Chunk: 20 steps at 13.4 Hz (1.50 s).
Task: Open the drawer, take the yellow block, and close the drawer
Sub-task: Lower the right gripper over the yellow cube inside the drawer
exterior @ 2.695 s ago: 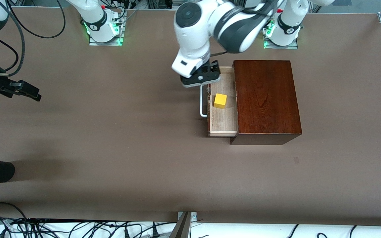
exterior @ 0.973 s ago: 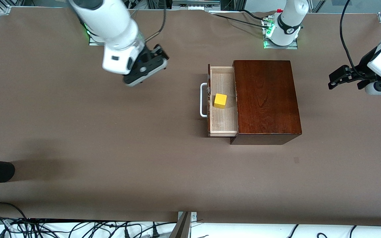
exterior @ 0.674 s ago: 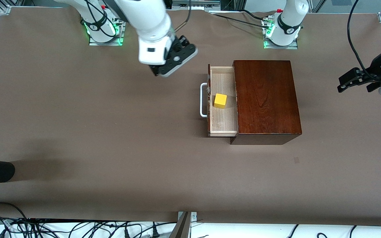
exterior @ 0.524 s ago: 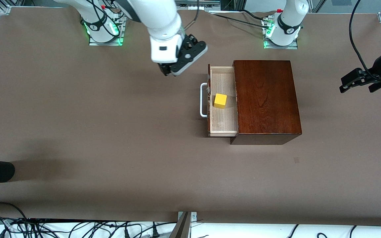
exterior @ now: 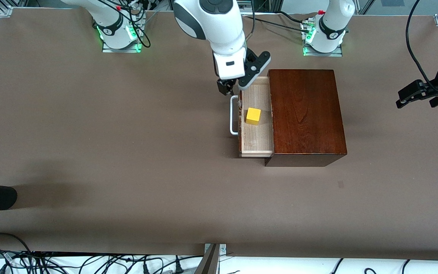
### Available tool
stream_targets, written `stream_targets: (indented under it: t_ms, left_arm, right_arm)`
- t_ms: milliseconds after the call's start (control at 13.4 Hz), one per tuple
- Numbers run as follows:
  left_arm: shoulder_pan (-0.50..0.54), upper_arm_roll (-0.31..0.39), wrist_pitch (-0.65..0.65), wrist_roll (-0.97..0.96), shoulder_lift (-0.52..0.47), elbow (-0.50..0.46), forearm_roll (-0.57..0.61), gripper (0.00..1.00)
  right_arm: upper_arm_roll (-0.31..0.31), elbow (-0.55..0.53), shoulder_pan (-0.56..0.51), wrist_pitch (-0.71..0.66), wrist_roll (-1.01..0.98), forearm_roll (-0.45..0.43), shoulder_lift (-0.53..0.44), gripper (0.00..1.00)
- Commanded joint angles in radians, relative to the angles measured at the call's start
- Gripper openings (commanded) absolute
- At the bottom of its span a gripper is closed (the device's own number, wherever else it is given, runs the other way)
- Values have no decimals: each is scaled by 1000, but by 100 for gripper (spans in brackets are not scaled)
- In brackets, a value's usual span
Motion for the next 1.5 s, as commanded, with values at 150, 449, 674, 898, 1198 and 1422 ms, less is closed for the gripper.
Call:
stream_targets:
  t_ms: [150,449,674,898,1198,1422]
  left_arm:
    - [8,-6,3,22,16,30,-7,100]
    - [8,-6,3,17,20,32,-8,100]
    - [8,-6,4,17,23,32,-9,100]
    - [8,-6,4,19,26,32,-9,100]
    - [8,-6,4,17,27,32,-9,100]
    - [8,-6,4,17,27,33,-9,100]
  right_arm:
    - [-7,62,18,76,-76,-34,85,100]
    - [-7,62,26,161,-87,-56,141,100]
    - [-9,60,27,169,-84,-57,173,100]
    - [-10,62,30,175,-83,-58,191,99]
    - [-10,63,33,251,-86,-76,223,98]
    - [-10,92,39,258,-113,-128,243,97]
